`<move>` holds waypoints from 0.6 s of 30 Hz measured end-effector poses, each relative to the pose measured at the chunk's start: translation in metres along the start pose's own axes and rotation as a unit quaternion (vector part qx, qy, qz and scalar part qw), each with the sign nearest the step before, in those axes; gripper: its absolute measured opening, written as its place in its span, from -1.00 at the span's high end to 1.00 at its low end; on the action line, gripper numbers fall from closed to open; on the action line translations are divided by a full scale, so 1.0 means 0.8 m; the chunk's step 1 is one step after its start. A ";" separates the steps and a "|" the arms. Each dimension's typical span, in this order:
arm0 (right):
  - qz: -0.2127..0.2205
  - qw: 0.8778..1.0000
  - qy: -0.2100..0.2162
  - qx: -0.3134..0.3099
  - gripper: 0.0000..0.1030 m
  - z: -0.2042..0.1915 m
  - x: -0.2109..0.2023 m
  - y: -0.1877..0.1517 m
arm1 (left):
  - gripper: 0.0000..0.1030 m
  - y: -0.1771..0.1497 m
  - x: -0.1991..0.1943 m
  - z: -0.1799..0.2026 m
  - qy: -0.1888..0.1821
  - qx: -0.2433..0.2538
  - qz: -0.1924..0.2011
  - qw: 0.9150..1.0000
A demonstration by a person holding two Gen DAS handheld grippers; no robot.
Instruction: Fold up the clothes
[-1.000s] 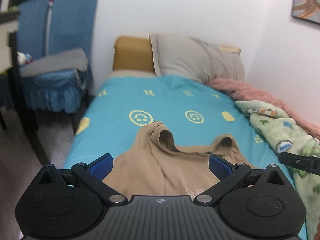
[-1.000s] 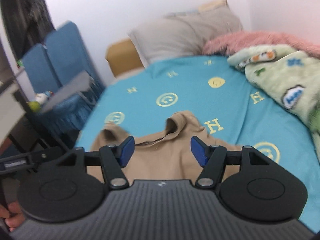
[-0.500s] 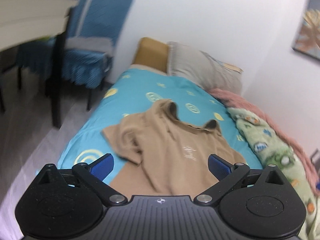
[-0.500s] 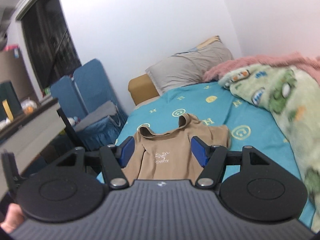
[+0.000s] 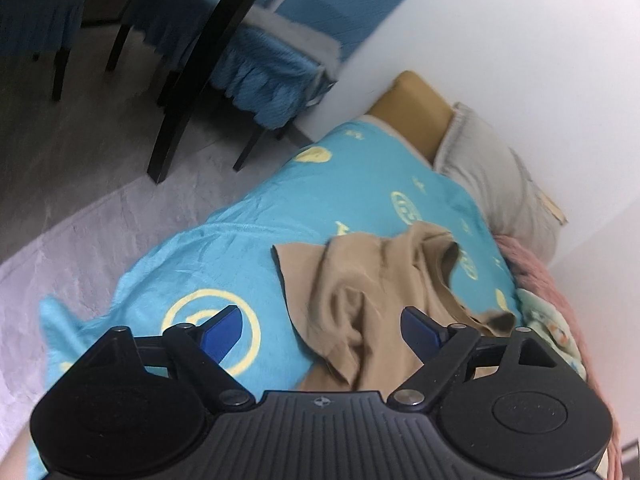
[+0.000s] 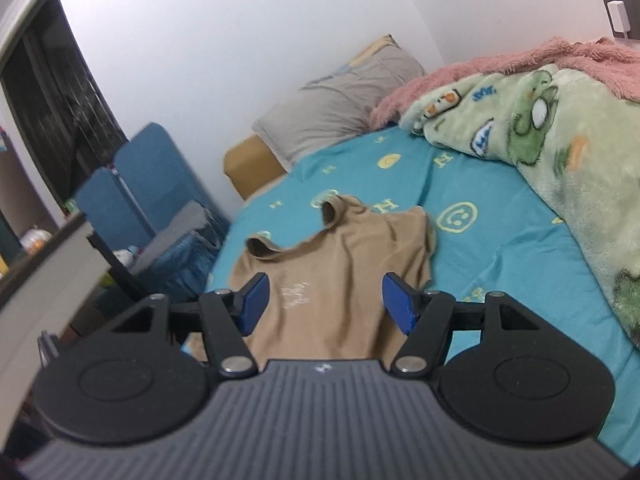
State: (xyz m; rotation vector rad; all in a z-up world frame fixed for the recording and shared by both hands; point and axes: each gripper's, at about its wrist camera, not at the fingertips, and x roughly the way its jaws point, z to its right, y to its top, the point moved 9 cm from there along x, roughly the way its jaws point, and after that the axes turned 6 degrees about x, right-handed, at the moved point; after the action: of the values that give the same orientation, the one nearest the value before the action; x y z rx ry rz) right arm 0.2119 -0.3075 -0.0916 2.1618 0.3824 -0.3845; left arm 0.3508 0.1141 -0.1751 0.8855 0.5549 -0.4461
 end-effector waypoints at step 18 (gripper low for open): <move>-0.023 0.997 -0.051 -0.048 -0.28 0.005 0.090 0.000 | 0.74 0.042 0.163 0.011 0.044 0.021 -0.016 0.999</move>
State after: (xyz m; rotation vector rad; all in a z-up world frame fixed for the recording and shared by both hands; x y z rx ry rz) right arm 0.2766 -0.3009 -0.1232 2.0343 0.3859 -0.4893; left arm 0.4732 0.1084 -0.2312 0.9417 0.6442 -0.4514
